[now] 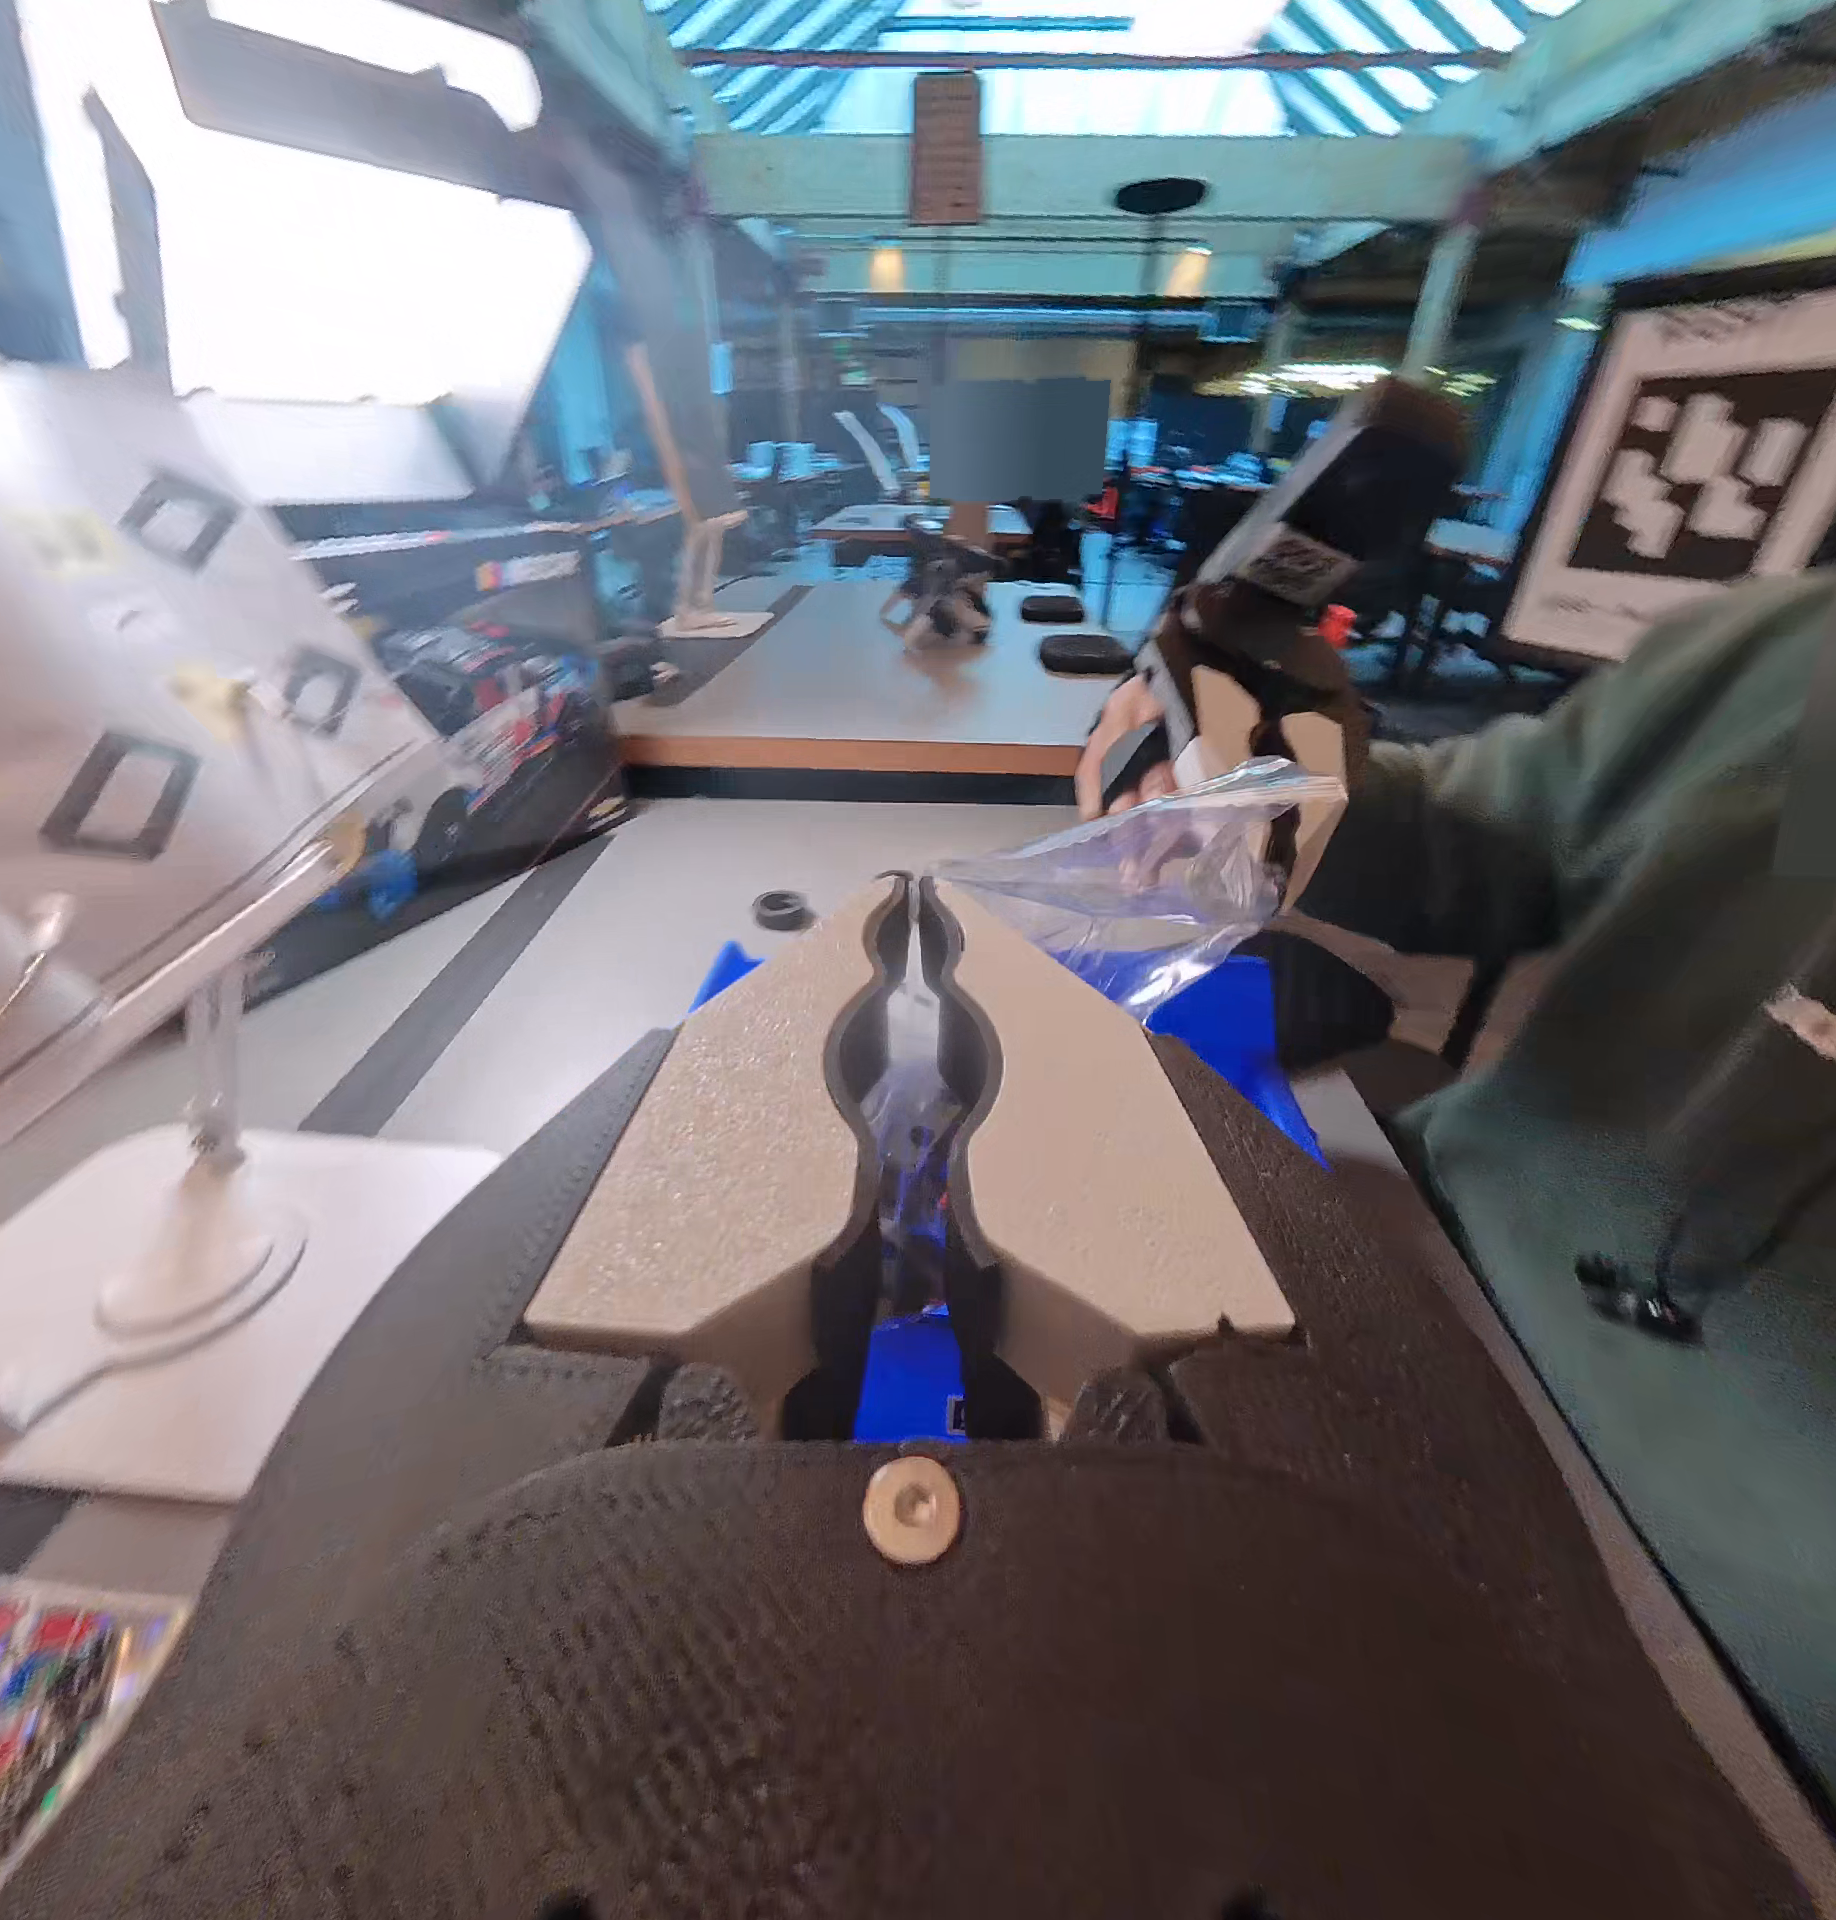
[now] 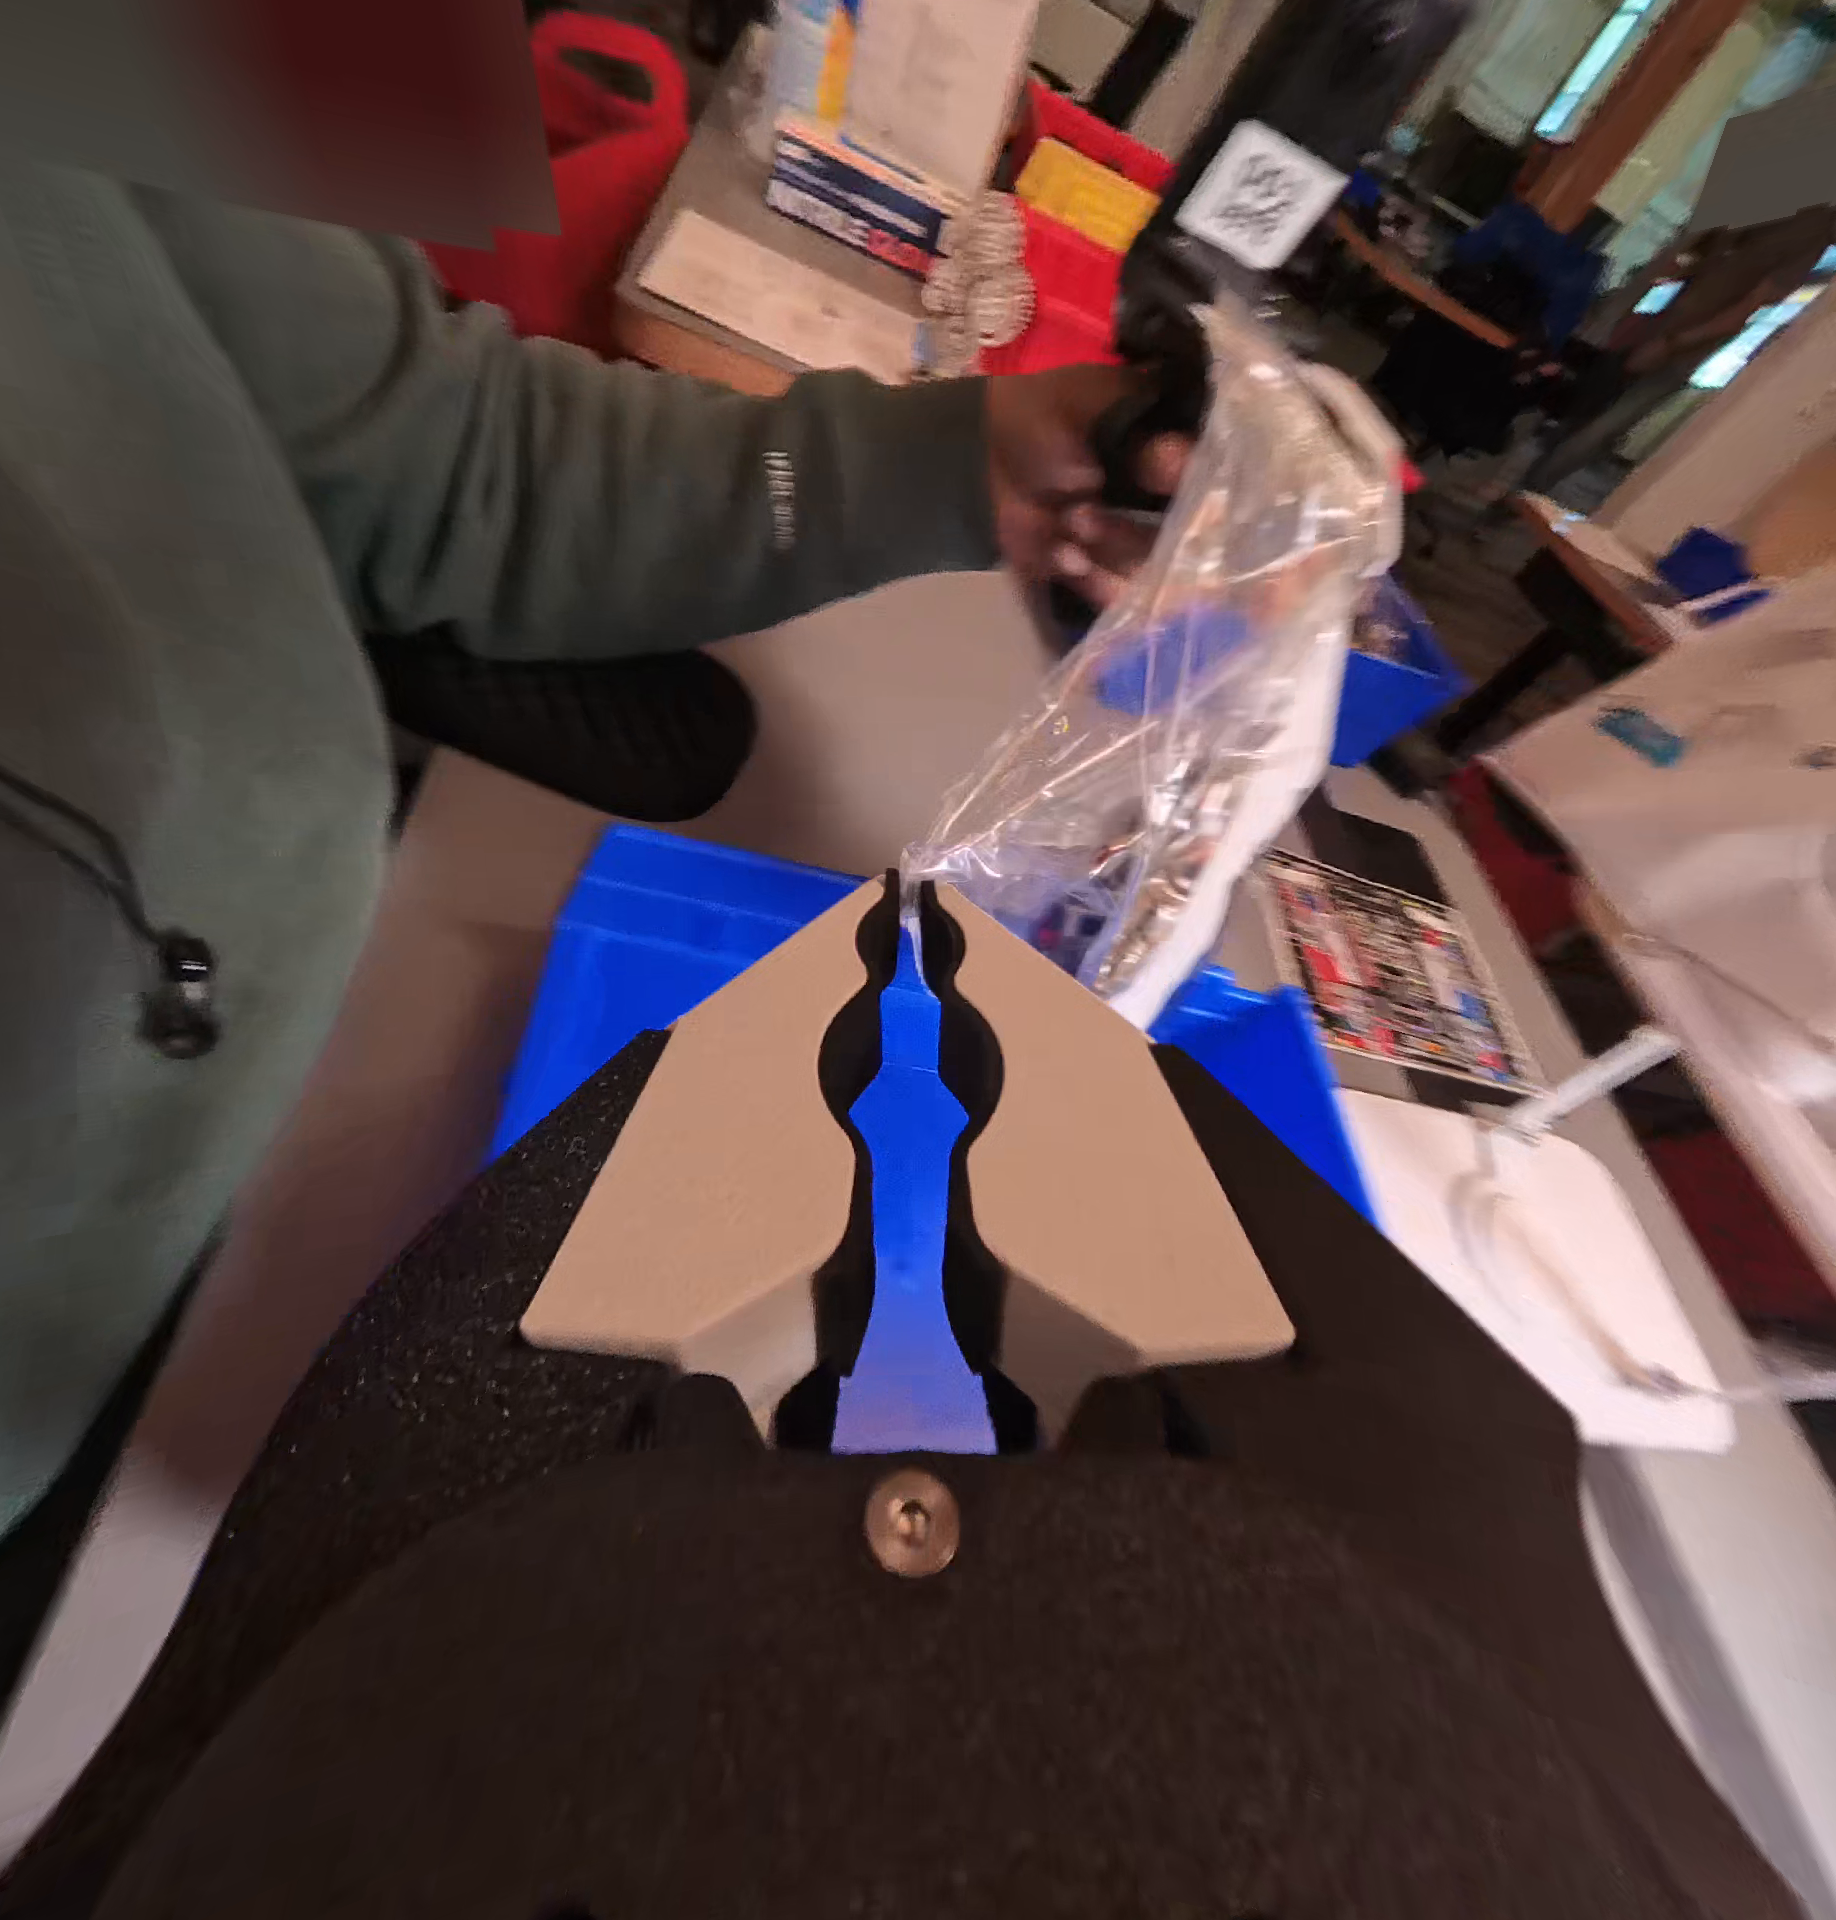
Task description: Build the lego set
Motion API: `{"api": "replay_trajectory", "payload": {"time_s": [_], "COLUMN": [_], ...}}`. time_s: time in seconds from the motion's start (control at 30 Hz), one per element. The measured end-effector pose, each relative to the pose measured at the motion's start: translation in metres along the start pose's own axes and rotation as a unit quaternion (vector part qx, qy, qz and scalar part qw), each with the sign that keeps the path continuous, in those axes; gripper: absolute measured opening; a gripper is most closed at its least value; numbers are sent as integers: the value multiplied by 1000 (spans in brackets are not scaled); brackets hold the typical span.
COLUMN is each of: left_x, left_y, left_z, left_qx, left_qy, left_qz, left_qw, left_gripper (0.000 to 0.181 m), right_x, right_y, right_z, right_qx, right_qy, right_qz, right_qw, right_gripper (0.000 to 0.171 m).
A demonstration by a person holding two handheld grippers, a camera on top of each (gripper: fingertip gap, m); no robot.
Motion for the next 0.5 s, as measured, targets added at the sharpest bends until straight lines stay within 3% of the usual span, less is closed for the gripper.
{"api": "replay_trajectory", "payload": {"time_s": [0.17,0.37,0.47,0.5], "left_x": [-2,-12,-21,-25], "left_y": [1,-1,-4,-4], "left_z": [-13,-24,-22,-21], "left_qx": [54,112,108,104], "left_qy": [-46,-87,-90,-90], "left_qz": [-10,-52,-85,-96], "left_qw": [997,989,986,986], "left_gripper": [0,0,0,0], "right_x": [14,29,25,22], "right_y": [6,18,6,-1], "right_z": [33,-34,-41,-40], "right_qx": [-190,-58,-36,-9], "right_qy": [-79,-161,-138,-120], "right_qz": [-24,-83,-55,-47], "right_qw": [978,982,988,992], "right_gripper": [18,21,69,75]}}
Point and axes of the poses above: each gripper's, where its closed fingertips meet, y back along the fingers, x out of its underside, z = x × y across the jaws, the point moved 10 cm from there along y, back along the fingers, and after that the axes turned 12 degrees about x, right-handed, at the moved point
